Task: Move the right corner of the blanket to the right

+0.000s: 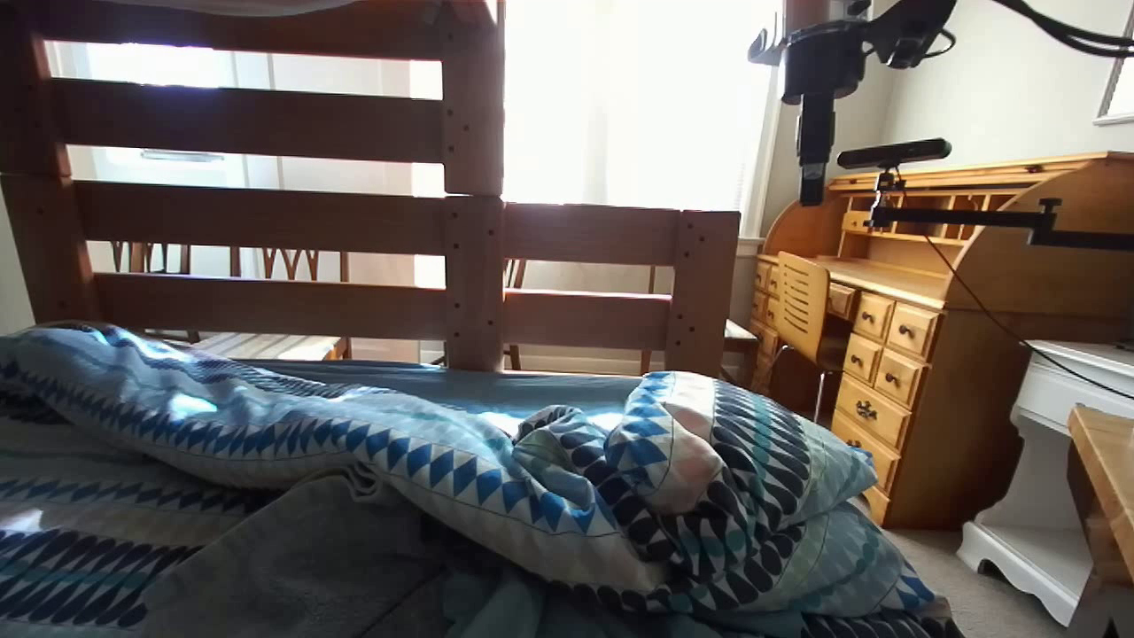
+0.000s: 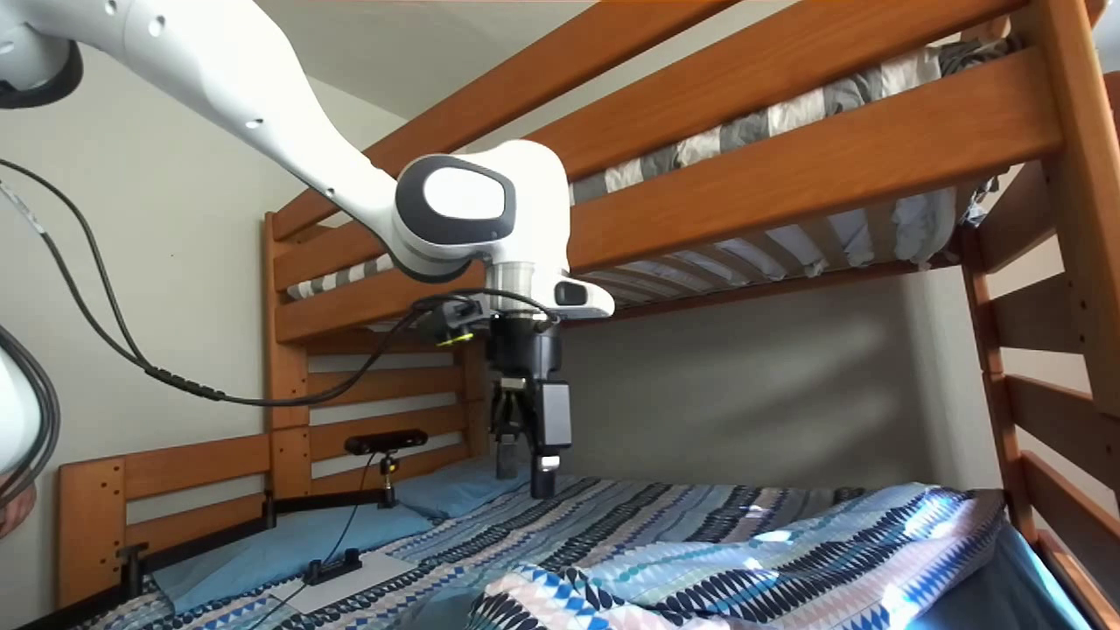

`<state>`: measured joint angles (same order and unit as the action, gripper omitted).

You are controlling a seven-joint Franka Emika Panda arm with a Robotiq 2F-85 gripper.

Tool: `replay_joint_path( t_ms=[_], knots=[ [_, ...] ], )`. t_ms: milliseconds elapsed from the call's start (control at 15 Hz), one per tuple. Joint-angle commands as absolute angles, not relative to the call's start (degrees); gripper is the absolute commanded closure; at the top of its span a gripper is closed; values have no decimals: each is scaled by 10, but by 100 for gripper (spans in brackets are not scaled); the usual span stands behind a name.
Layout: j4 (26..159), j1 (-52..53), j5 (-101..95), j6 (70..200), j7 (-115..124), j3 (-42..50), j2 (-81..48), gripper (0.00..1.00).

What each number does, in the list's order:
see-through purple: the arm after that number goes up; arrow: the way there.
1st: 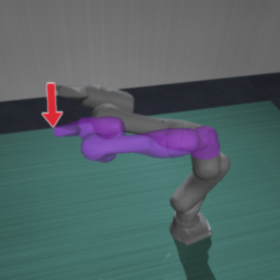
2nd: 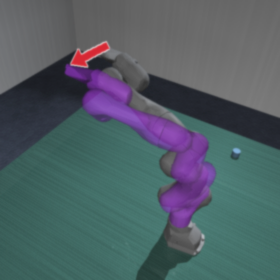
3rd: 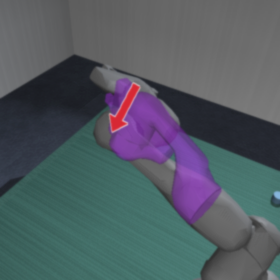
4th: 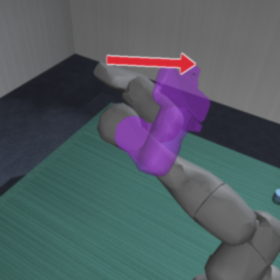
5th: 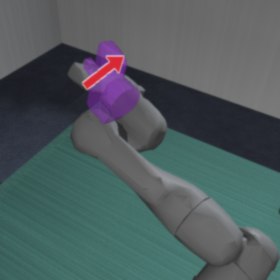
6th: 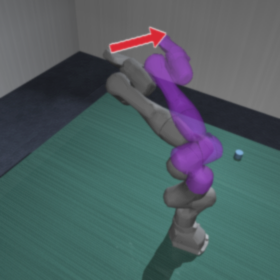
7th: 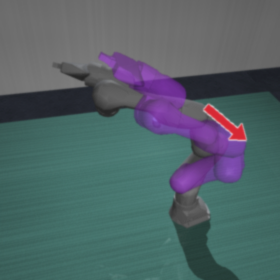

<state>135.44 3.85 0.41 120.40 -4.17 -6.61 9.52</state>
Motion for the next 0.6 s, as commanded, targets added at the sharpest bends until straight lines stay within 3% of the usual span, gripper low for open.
replay_joint_path(
  t_ms=[0, 533],
  knots=[
    [1288, 49, 18, 1269, -161, -49, -6, 0],
    [1154, -11, 144, 1321, -494, -77, -199, 0]
  ],
)
